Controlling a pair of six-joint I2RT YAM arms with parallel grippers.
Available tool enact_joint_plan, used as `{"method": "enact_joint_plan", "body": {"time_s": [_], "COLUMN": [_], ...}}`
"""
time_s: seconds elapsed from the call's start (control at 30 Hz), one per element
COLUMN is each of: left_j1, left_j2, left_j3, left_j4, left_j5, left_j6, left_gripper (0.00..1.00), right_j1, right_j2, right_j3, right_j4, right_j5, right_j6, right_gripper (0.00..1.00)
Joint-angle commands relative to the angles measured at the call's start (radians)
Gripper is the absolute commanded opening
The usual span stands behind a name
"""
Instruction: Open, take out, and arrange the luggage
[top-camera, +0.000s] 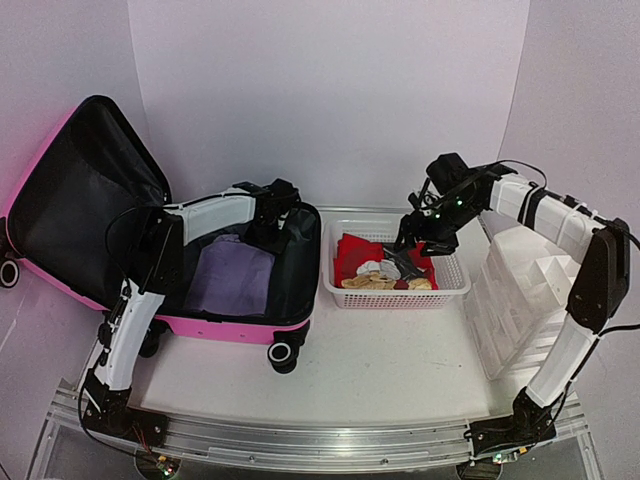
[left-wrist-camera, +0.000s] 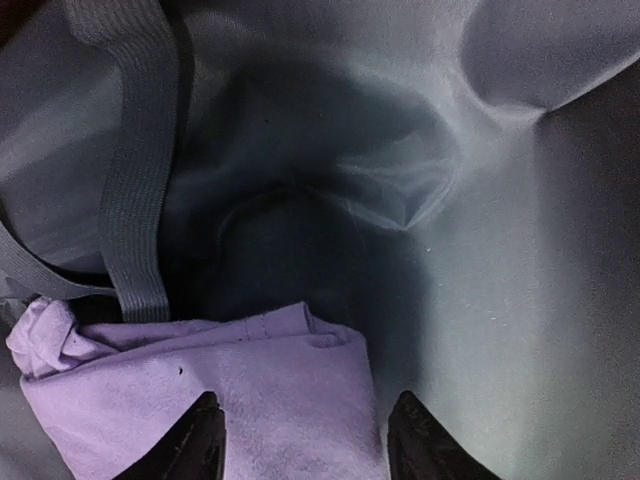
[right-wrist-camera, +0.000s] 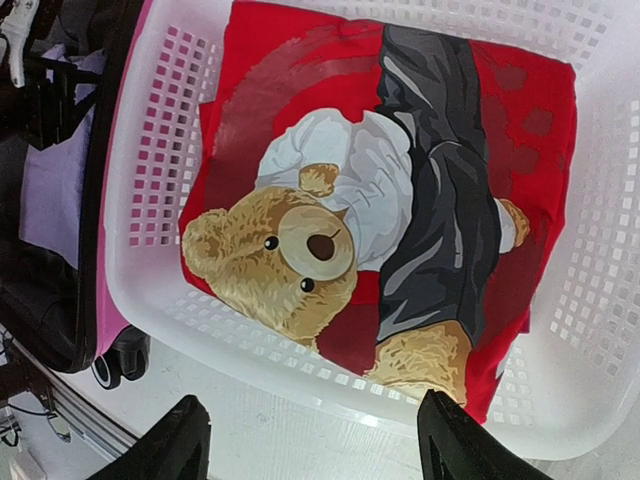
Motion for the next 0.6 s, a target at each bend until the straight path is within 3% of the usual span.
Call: {"method": "enact_joint_plan", "body": {"time_s": [0.0, 0.33, 0.57], "left_j1": [0.007, 0.014, 0.013], "left_j2": [0.019, -0.027, -0.143], "left_j3": [0.057, 0.056, -0.016], "left_j4": [-0.016, -0.01, 0.025], "left_j5": [-0.029, -0.002, 0.092], "left_j6": [0.021, 0.053, 0.038], "left_gripper": [0.53, 0.11, 0.0], "right_j1": [0.035, 0.1, 0.105], "right_j2": [0.016, 0.091, 0.181], "right_j3": [0.076, 0.161, 0.235], "right_j4": [0.031, 0.034, 0.149], "right_j5": [-0.002, -0.005, -0.124], "right_j6": [0.014, 0.039, 0.195], "right_gripper": [0.73, 0.73, 0.73]}}
